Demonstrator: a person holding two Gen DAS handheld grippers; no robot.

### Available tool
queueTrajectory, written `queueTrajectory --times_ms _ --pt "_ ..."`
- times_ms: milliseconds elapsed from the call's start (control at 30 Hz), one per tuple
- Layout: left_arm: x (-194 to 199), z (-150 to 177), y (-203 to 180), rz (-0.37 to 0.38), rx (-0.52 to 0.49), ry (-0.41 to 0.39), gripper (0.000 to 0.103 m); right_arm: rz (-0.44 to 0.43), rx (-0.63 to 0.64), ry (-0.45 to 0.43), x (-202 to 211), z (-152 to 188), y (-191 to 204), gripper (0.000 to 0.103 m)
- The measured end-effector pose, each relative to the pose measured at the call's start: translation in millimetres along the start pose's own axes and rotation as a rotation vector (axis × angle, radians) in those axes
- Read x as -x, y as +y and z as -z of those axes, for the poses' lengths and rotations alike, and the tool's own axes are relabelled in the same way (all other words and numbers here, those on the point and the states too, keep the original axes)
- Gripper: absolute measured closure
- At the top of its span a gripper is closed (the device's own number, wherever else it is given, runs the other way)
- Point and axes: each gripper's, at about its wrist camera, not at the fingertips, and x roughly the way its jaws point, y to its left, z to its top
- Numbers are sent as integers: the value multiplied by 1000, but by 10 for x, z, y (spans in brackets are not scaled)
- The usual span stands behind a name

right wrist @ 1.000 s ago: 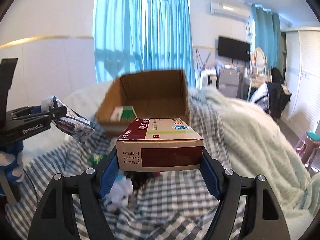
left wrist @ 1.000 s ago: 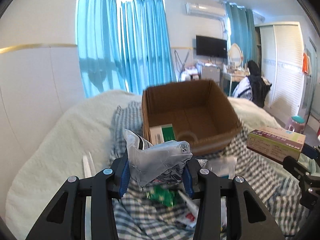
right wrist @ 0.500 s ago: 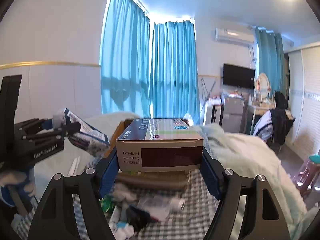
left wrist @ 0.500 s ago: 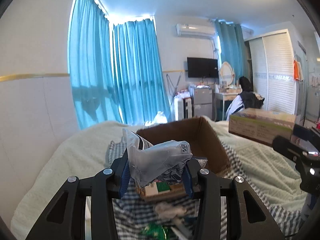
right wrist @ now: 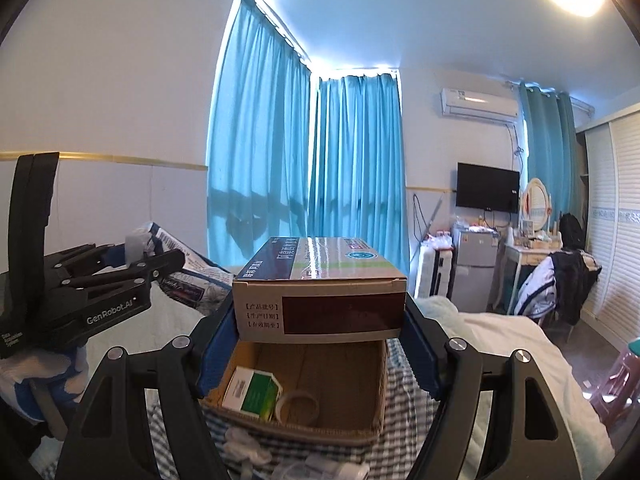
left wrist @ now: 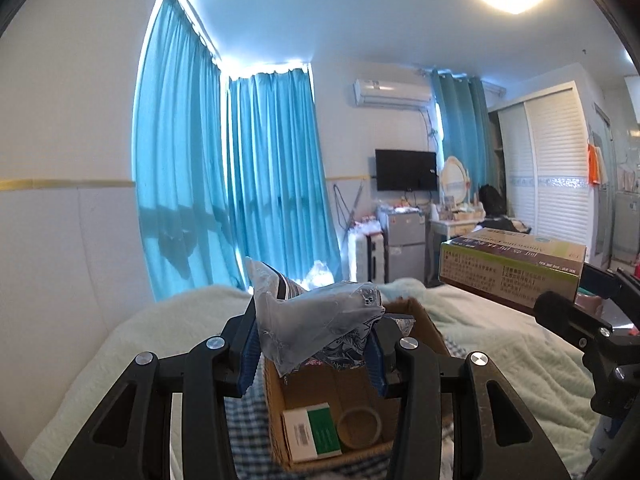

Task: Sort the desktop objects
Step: 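Carry the Amoxicillin box with the right gripper over the cardboard box and release it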

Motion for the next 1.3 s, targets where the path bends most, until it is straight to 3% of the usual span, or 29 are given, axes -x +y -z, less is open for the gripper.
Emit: queueTrajectory --times_ms 367,567,1000,1300 --pt "-298 -35 -52 12 7 -41 59 9 0 -66 -326 -173 -87 29" --pt "-524 104 -47 21 28 -19 58 10 -7 -63 -501 -66 -120 29" --pt "-1214 586 -22 16 45 80 58 7 -14 58 -1114 530 -221 29" --pt "-1699 1044 -106 33 42 219 58 -8 -18 190 -1605 974 -306 29"
